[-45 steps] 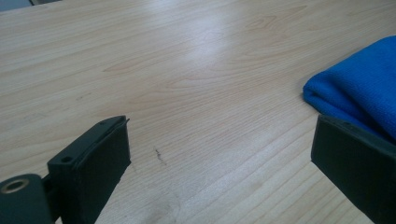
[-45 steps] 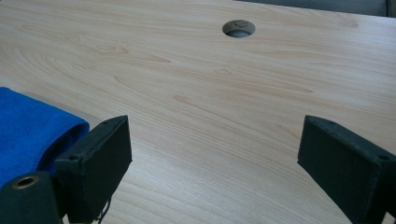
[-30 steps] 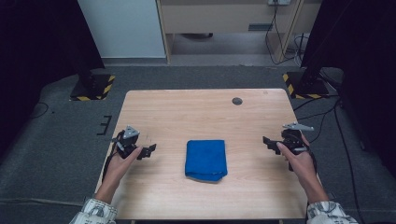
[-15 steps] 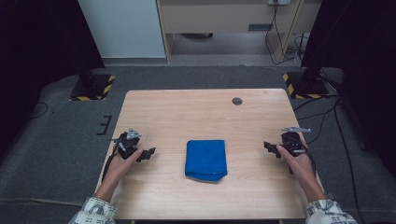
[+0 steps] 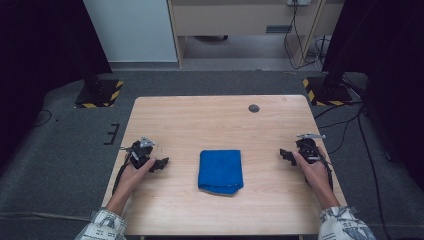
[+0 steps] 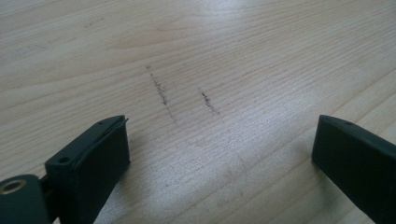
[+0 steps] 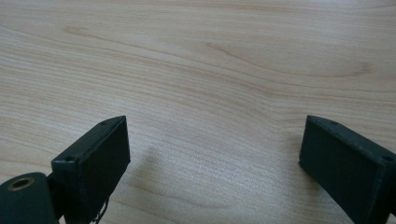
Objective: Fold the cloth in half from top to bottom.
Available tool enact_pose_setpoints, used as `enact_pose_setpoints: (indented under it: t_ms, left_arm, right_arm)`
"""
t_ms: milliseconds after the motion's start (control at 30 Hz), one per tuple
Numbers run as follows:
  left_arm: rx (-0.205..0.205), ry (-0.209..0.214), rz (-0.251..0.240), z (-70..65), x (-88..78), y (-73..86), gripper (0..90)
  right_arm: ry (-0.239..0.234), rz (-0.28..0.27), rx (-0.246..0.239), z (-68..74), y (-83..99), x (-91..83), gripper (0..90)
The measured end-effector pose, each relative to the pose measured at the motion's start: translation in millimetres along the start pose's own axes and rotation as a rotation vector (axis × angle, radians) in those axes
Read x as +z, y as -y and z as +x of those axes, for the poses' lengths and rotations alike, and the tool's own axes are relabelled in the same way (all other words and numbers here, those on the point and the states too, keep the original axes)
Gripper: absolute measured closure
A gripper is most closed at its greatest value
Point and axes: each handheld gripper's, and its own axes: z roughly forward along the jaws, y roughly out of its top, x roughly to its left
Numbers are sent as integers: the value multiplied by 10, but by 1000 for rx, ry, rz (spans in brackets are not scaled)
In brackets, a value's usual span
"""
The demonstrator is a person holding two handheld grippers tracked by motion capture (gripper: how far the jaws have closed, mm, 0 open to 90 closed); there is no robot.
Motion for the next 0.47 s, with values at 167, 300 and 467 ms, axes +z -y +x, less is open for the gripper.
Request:
enact_pose_setpoints:
  t_ms: [167,300,467]
  left_arm:
    - [0,-2,-10,-11,6,12,11]
    - [-2,-5,-11,-14,6,14,11]
    - [-6,-9,-11,-19,5,16,11]
  right_arm:
    - [50,-15,-34,68,18,43,78]
    - [70,-22,-65,120,43,56,69]
    - [65,-19,-65,163,78,24,64]
